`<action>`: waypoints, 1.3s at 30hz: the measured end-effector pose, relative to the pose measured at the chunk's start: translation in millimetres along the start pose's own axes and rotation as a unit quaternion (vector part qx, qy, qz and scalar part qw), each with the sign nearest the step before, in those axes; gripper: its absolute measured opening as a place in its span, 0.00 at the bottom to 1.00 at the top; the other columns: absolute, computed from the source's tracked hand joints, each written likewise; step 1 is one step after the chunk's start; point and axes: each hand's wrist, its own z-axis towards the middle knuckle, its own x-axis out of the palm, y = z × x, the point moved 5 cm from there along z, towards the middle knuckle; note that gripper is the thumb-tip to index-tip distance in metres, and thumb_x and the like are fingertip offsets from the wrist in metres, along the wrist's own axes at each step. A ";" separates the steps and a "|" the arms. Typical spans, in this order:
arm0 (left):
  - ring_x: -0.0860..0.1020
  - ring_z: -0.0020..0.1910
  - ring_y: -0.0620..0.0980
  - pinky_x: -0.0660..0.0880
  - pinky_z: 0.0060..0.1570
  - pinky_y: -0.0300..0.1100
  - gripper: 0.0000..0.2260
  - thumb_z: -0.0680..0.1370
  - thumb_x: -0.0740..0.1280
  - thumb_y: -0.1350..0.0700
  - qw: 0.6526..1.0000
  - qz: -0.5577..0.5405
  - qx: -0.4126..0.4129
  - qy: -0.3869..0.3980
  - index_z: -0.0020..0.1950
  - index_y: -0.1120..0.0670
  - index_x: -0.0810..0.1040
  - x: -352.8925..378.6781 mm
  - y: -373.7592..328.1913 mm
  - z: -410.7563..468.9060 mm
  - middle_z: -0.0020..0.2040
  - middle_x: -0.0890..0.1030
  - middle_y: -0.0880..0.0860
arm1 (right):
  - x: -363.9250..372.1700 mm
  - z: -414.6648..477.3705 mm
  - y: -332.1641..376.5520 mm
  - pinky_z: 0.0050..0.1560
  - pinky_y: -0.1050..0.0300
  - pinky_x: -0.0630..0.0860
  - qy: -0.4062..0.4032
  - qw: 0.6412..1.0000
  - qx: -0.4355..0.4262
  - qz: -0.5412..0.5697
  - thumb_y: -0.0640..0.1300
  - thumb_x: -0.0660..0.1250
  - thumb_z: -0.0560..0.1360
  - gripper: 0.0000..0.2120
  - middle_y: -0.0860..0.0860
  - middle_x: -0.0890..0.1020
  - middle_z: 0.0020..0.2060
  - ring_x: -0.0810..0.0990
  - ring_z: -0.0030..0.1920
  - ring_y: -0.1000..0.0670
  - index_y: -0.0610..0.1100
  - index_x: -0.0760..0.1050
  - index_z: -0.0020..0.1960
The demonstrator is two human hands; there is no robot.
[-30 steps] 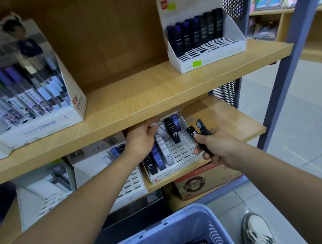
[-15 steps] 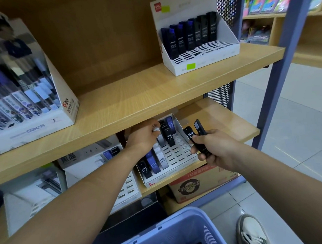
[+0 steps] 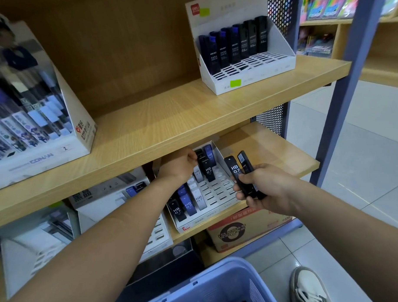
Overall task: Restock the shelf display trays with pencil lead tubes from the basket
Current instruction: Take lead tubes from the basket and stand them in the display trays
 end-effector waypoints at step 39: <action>0.80 0.45 0.47 0.76 0.46 0.38 0.09 0.76 0.69 0.55 0.997 -0.005 0.062 -0.054 0.56 0.49 0.80 -10.9 -28.5 -50.5 0.51 0.83 0.49 | -8.2 2.0 1.1 0.27 0.63 0.67 -0.036 0.982 -0.065 -0.175 0.46 0.59 0.83 0.10 0.48 0.75 0.33 0.71 0.30 0.53 0.45 0.75 0.60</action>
